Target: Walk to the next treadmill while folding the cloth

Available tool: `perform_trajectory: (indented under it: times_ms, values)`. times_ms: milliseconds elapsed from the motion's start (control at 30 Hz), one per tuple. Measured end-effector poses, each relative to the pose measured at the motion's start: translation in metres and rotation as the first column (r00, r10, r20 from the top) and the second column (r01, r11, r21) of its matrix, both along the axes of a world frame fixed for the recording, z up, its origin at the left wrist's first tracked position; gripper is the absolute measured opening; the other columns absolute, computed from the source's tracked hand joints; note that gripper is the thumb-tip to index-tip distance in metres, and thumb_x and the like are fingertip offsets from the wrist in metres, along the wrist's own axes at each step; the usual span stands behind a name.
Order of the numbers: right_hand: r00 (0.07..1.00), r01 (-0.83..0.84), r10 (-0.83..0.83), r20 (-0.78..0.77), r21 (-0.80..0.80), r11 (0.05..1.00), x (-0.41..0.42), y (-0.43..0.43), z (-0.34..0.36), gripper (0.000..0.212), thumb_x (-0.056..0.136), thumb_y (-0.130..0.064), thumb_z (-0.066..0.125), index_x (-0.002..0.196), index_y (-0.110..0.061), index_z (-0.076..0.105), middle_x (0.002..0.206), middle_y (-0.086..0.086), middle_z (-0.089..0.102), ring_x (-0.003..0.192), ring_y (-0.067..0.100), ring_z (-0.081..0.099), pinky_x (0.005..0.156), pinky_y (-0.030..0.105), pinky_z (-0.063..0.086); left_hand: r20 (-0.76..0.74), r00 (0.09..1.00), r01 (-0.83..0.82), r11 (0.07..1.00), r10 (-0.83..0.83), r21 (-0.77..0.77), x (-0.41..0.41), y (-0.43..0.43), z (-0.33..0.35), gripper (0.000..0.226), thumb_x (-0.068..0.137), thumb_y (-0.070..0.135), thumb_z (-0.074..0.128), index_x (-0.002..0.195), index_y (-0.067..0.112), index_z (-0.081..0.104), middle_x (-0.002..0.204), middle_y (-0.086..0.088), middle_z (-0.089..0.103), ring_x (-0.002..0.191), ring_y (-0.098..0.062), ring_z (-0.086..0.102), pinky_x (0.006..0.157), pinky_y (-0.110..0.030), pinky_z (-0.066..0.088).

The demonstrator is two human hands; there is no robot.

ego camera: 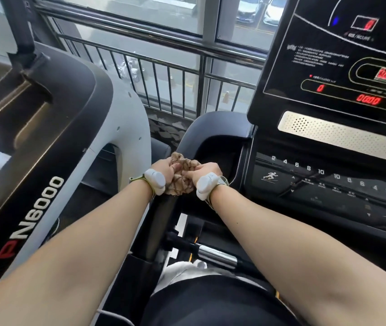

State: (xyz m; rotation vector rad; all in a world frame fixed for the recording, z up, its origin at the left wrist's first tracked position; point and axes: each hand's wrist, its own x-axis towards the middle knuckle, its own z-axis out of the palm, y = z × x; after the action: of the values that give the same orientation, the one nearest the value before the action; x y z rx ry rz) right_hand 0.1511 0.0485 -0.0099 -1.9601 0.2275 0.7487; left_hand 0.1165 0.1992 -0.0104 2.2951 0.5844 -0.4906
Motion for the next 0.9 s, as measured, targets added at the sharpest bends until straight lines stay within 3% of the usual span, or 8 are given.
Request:
perform_trajectory:
  times_ms: [100, 200, 267, 400, 467, 633, 767, 900]
  values:
    - [1.0, 0.005, -0.005, 0.003, 0.073, 0.997, -0.013, -0.004, 0.002, 0.021, 0.078, -0.017, 0.088, 0.097, -0.015, 0.081, 0.08, -0.01, 0.075, 0.074, 0.006, 0.071, 0.056, 0.006, 0.049, 0.009, 0.999, -0.038, 0.999, 0.038, -0.033, -0.016, 0.0, -0.001, 0.043, 0.107, 0.035, 0.046, 0.147, 0.022, 0.05, 0.137, -0.007, 0.063, 0.126, -0.03, 0.058, 0.102, -0.029, 0.043]
    - [0.999, -0.036, 0.039, -0.025, 0.088, 0.995, -0.029, -0.005, 0.004, 0.026, 0.074, -0.022, 0.091, 0.094, -0.012, 0.08, 0.086, -0.003, 0.078, 0.081, 0.01, 0.074, 0.077, 0.017, 0.058, 0.002, 0.997, -0.08, 0.996, 0.08, -0.044, -0.032, 0.001, -0.002, 0.037, 0.106, 0.034, 0.048, 0.138, 0.022, 0.06, 0.128, -0.008, 0.068, 0.121, -0.032, 0.062, 0.104, -0.036, 0.047]
    - [0.995, -0.058, 0.066, -0.075, 0.099, 0.993, -0.042, -0.008, 0.001, 0.026, 0.071, -0.025, 0.092, 0.09, -0.011, 0.08, 0.091, 0.0, 0.08, 0.087, 0.016, 0.077, 0.088, 0.026, 0.06, 0.033, 0.994, -0.101, 0.993, 0.103, -0.056, -0.048, -0.004, 0.002, 0.034, 0.105, 0.034, 0.051, 0.135, 0.022, 0.062, 0.126, -0.007, 0.069, 0.12, -0.031, 0.062, 0.099, -0.031, 0.047]
    - [0.981, -0.149, 0.157, -0.116, 0.073, 0.986, -0.071, -0.006, -0.014, 0.06, 0.043, -0.049, 0.094, 0.085, -0.01, 0.081, 0.086, 0.0, 0.081, 0.087, 0.02, 0.079, 0.092, 0.039, 0.062, 0.02, 0.995, -0.097, 0.995, 0.097, 0.005, -0.081, -0.014, 0.012, 0.037, 0.106, 0.028, 0.05, 0.14, 0.014, 0.057, 0.131, -0.011, 0.065, 0.123, -0.032, 0.059, 0.088, -0.025, 0.038]
    - [0.974, -0.162, 0.173, -0.147, 0.087, 0.983, -0.084, -0.006, -0.034, 0.062, 0.037, -0.053, 0.091, 0.083, -0.012, 0.081, 0.083, 0.0, 0.081, 0.085, 0.022, 0.079, 0.089, 0.04, 0.063, 0.028, 0.994, -0.105, 0.994, 0.105, 0.035, -0.101, -0.018, 0.016, 0.035, 0.106, 0.028, 0.05, 0.133, 0.009, 0.062, 0.125, -0.014, 0.068, 0.118, -0.033, 0.062, 0.085, -0.027, 0.041]
    - [0.968, -0.171, 0.196, -0.159, 0.159, 0.972, -0.133, -0.008, -0.017, 0.047, 0.058, -0.04, 0.093, 0.092, -0.01, 0.08, 0.093, 0.003, 0.081, 0.09, 0.022, 0.078, 0.095, 0.041, 0.06, 0.075, 0.98, -0.184, 0.983, 0.184, -0.006, -0.154, -0.026, 0.014, 0.03, 0.108, 0.024, 0.049, 0.126, 0.008, 0.067, 0.108, -0.002, 0.064, 0.094, -0.014, 0.059, 0.07, -0.008, 0.034]
    - [0.972, -0.172, 0.19, -0.141, 0.131, 0.976, -0.156, -0.014, 0.002, 0.024, 0.074, -0.026, 0.091, 0.08, -0.01, 0.074, 0.086, -0.001, 0.076, 0.09, 0.018, 0.073, 0.096, 0.033, 0.057, 0.052, 0.984, -0.168, 0.986, 0.168, 0.011, -0.183, -0.027, 0.015, 0.034, 0.107, 0.033, 0.048, 0.126, 0.013, 0.067, 0.114, -0.005, 0.069, 0.11, -0.025, 0.063, 0.083, -0.023, 0.038]
    - [0.953, -0.266, 0.279, -0.118, 0.114, 0.957, -0.189, -0.02, -0.003, 0.031, 0.076, -0.035, 0.09, 0.084, -0.012, 0.07, 0.087, -0.002, 0.073, 0.087, 0.017, 0.071, 0.091, 0.03, 0.056, 0.028, 0.983, -0.183, 0.982, 0.182, 0.039, -0.219, -0.026, 0.011, 0.038, 0.105, 0.042, 0.048, 0.126, 0.017, 0.068, 0.115, -0.007, 0.073, 0.108, -0.029, 0.066, 0.094, -0.035, 0.051]
